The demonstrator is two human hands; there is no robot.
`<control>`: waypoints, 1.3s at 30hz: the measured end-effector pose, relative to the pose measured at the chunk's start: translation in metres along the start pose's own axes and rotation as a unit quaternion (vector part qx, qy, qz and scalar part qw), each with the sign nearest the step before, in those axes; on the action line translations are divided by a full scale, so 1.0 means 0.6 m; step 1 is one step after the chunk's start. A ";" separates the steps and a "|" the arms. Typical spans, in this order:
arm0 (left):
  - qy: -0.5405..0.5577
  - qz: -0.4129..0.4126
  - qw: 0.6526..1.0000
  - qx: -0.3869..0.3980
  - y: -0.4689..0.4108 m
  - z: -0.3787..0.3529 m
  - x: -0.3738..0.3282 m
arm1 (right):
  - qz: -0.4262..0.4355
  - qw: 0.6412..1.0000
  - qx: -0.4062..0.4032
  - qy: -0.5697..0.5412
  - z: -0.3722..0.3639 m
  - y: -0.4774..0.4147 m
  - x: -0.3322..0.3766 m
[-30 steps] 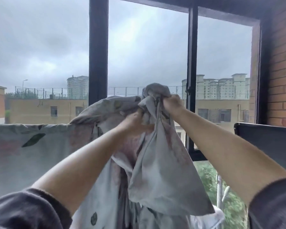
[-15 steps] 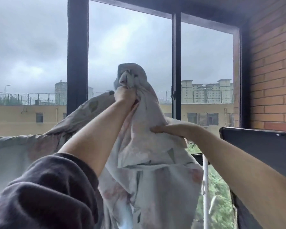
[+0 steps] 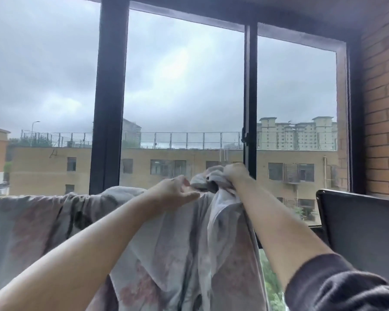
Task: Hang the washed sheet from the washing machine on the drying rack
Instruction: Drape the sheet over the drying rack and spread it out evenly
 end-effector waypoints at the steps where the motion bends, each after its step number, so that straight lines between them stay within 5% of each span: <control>1: -0.058 0.011 0.998 -0.012 0.001 -0.011 0.007 | -0.005 0.992 0.044 0.116 -0.027 0.002 -0.016; 4: -0.085 -0.002 0.994 -0.063 0.013 -0.012 -0.018 | -0.010 0.963 0.150 0.225 -0.060 0.018 -0.031; 10: -0.107 -0.005 0.987 -0.122 0.024 0.006 -0.039 | 0.160 0.975 0.034 0.147 -0.022 0.076 -0.015; 15: -0.135 0.001 0.976 -0.173 0.038 0.000 -0.050 | 0.277 0.932 -0.156 0.173 0.031 0.198 -0.051; 18: -0.147 0.000 0.976 -0.163 0.050 -0.011 -0.056 | 0.247 0.951 -0.145 0.114 0.034 0.234 -0.078; 23: -0.191 -0.052 0.972 -0.127 0.069 -0.038 -0.058 | 0.218 0.973 0.003 0.082 -0.036 0.264 -0.096; 30: -0.170 -0.091 0.959 -0.209 0.112 0.002 -0.074 | 0.182 0.974 -0.095 -0.092 0.039 0.201 -0.055; 36: -0.137 0.052 0.947 -0.285 0.053 0.056 -0.075 | 0.161 0.977 -0.133 -0.038 0.116 0.101 -0.033; 39: -0.138 0.148 0.967 -0.158 0.008 0.003 -0.045 | 0.105 0.977 0.070 0.172 0.029 0.059 -0.074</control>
Point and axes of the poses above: each hand's wrist, its own y-axis away from the middle knuckle, its own z-axis out of the back of the hand, x = y × z, the point moved 8 cm from there along -y, towards the middle knuckle, and after that the axes turned 4 degrees about x, right-handed, at the moved point
